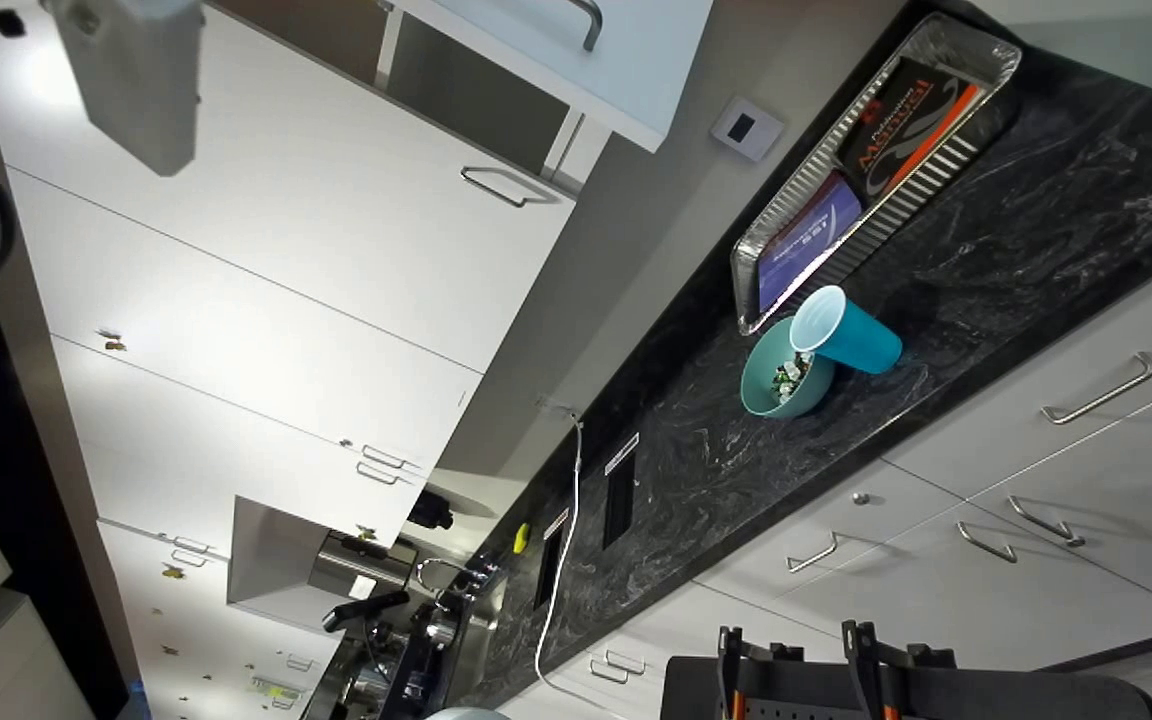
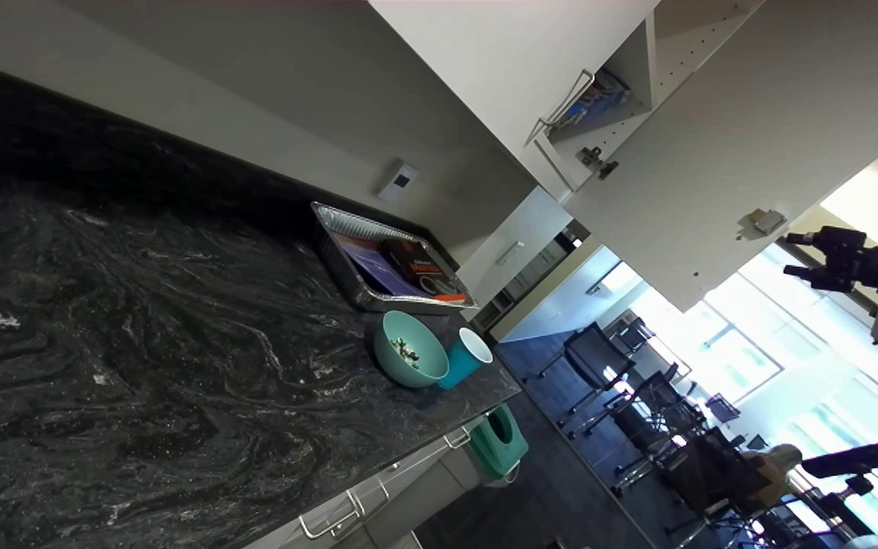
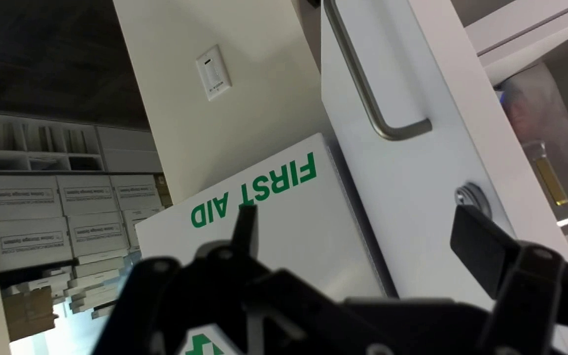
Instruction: Open the upper cupboard door
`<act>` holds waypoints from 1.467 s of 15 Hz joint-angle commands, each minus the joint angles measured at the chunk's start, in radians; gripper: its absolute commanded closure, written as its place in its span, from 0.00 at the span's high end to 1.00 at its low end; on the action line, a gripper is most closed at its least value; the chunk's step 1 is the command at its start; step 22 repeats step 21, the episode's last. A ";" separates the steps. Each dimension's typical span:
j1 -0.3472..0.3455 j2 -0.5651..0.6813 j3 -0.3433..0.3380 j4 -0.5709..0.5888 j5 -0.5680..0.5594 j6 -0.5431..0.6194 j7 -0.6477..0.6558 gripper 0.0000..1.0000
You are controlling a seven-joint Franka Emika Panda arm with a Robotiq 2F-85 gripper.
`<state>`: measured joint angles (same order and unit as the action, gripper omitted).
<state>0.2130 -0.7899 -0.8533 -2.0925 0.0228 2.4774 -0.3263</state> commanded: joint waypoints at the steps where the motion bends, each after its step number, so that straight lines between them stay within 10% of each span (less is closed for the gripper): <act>1: -0.074 0.065 0.079 0.077 0.019 -0.107 -0.006 1.00; 12: -0.216 0.027 0.277 0.065 -0.118 -0.292 -0.228 1.00; 22: -0.231 0.032 0.294 0.059 -0.111 -0.283 -0.293 1.00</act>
